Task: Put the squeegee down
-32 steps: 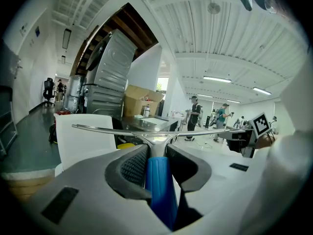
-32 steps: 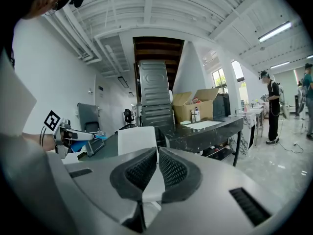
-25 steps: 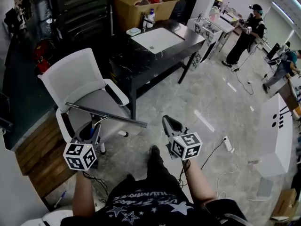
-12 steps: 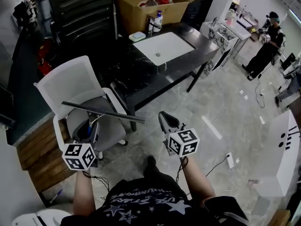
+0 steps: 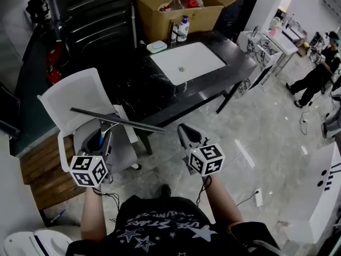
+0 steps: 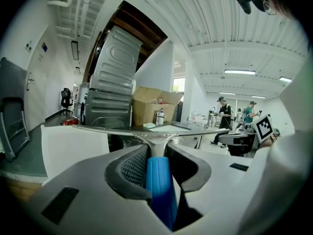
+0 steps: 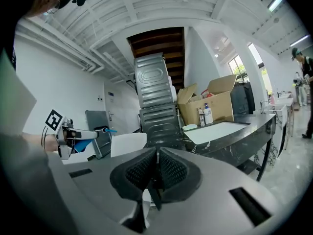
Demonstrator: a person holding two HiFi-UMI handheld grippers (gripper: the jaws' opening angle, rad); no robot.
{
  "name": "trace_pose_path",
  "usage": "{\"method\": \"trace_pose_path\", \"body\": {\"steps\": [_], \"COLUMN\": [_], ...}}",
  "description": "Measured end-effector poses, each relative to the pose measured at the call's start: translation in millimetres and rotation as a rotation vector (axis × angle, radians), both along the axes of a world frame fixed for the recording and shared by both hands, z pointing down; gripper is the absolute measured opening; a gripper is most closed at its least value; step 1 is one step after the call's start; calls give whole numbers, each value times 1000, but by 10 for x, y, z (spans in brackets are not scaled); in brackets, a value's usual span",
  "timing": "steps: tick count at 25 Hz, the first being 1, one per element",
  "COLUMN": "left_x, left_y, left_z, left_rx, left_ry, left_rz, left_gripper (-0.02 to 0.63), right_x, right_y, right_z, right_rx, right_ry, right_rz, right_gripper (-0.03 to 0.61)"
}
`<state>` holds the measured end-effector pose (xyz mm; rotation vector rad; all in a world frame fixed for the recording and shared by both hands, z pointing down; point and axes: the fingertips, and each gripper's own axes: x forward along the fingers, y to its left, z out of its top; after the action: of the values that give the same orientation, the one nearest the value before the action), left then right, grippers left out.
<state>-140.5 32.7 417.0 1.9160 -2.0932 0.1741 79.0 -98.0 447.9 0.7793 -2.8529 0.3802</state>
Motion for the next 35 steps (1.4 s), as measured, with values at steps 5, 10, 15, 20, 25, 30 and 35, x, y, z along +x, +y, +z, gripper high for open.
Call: {"method": "trace_pose_path", "body": {"steps": [5,10,15,20,25,30,35], "left_x": [184,203,20,-283,-589,-851,-1086], "left_y": [-271,-515,-885,-1487,-2124,-2691,-3218], "left_z": [-31,22,121,264,306,294,345], "left_rx": [6,-9,-14,-20,-24,-28,-38], "left_ry": [-6,-6,2,24,39,29,25], "left_rz": [-14,5,32,57,86,127,162], "left_gripper": [138,137,137,137,137,137,137], "right_x": [127,83,-42,-224,-512,-749,-880], "right_y": [-280,-489,-773,-1216,-1745,-2237,-2630], "right_z": [35,111,205,289,282,254,299], "right_rx": [-8,-29,-39,-46,-45,-45,-58], "right_ry": [4,0,15,44,57,58,68], "right_rz": [-20,-20,0,36,58,91,129], "right_gripper": [51,51,51,51,51,51,51]}}
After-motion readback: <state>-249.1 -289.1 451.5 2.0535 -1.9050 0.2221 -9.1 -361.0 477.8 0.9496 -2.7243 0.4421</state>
